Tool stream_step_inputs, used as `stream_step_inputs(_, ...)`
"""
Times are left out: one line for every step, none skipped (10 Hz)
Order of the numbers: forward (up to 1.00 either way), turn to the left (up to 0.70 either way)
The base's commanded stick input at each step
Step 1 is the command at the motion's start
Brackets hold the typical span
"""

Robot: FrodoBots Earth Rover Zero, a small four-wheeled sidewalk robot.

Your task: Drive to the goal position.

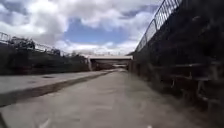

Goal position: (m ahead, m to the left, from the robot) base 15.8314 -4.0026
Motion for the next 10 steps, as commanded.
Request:
stream_step_inputs(1.00,0.00)
stream_step_inputs(1.00,0.00)
stream_step_inputs(1.00,0.00)
stream_step_inputs(0.70,0.00)
stream_step_inputs(0.38,0.00)
stream_step_inputs(0.07,0.00)
stream_step_inputs(0.00,0.00)
stream_step_inputs(0.00,0.00)
stream_step_inputs(0.00,0.00)
stream_step_inputs(0.00,0.00)
